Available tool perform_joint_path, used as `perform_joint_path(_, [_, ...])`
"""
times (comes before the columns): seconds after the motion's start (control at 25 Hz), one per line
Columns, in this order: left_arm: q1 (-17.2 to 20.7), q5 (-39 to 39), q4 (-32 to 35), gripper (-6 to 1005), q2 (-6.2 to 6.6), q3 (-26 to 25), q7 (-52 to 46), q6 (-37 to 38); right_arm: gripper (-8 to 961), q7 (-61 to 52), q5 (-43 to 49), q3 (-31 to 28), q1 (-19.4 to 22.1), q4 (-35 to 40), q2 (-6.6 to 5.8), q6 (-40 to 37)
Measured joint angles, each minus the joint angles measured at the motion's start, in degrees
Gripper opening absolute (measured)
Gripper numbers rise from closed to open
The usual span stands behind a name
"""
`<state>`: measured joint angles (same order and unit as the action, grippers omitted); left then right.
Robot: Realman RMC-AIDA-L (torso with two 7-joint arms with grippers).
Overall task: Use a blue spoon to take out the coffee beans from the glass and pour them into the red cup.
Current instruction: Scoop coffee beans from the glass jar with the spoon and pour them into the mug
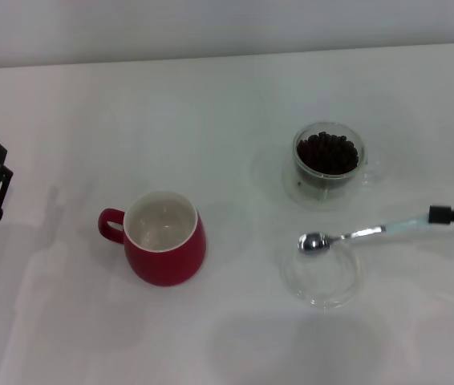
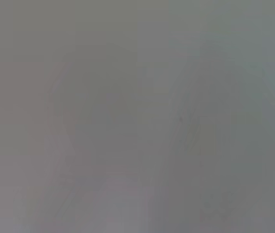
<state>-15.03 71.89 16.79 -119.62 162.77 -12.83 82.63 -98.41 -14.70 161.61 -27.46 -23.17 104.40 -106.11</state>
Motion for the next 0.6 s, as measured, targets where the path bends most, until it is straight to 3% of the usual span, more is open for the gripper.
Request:
perform_joint_path(0.28, [0.0,0.0,-0.01,711,0.08,0.0,0.0,0.0,148,1.27,-9.56,0.17,-2.39,-6.3,-0.84,-6.71])
perform_joint_path(0.6, [0.0,-0.06,-0.22,710,0.09,0.0,0.0,-0.1,152,6.95,-12.63,0.22,-9.05,-14.97,-1.63,-8.6])
